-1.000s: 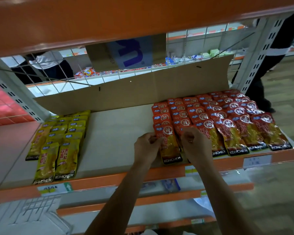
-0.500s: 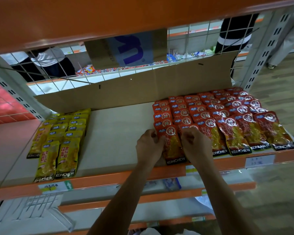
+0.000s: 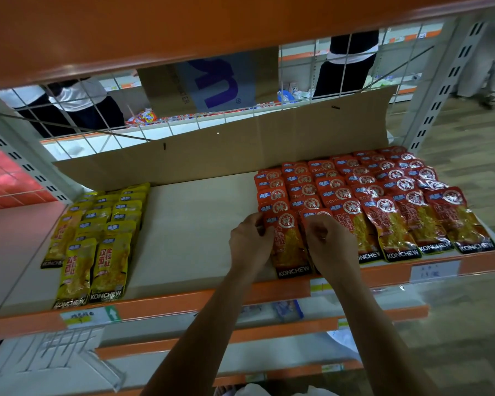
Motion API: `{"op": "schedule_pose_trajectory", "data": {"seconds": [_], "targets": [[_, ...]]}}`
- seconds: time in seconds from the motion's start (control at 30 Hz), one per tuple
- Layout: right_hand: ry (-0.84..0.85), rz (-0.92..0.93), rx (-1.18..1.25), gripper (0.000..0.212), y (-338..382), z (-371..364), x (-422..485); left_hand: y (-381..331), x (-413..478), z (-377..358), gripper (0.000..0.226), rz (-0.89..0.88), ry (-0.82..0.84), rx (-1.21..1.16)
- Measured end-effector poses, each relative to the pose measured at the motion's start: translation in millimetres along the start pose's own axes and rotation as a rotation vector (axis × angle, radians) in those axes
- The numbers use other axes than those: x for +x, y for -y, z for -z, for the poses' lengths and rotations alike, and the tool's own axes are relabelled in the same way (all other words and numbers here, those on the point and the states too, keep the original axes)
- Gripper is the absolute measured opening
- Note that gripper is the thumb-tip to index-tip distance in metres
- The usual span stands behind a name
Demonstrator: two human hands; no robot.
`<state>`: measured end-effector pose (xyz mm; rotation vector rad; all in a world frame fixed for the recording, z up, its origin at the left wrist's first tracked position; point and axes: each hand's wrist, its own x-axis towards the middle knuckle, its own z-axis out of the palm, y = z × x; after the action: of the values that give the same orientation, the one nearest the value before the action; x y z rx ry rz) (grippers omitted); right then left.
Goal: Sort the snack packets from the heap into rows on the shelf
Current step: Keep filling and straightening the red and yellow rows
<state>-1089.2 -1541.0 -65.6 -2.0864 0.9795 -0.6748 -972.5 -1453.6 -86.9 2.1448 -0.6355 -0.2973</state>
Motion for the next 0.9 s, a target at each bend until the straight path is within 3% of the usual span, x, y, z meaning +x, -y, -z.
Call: {"op": "schedule_pose_trajectory", "data": {"seconds": [0.3, 0.5, 0.9], "targets": [[0.001, 0.011, 0.004, 0.024, 3.3, -9.6, -3.7, -0.7, -3.4, 5.5, 0.040, 0.010, 0.031, -0.005], [0.000, 0.165, -0.063, 0.016, 28.0, -33.2, -14.6, 13.7, -10.7, 34.6, 0.036, -0.049, -0.018, 0.094], [0.212, 0.320, -0.039, 0.026, 149.8, -174.2, -81.7, 127.1, -44.5, 202.9, 0.026, -0.186, -0.315, 0.312]]}}
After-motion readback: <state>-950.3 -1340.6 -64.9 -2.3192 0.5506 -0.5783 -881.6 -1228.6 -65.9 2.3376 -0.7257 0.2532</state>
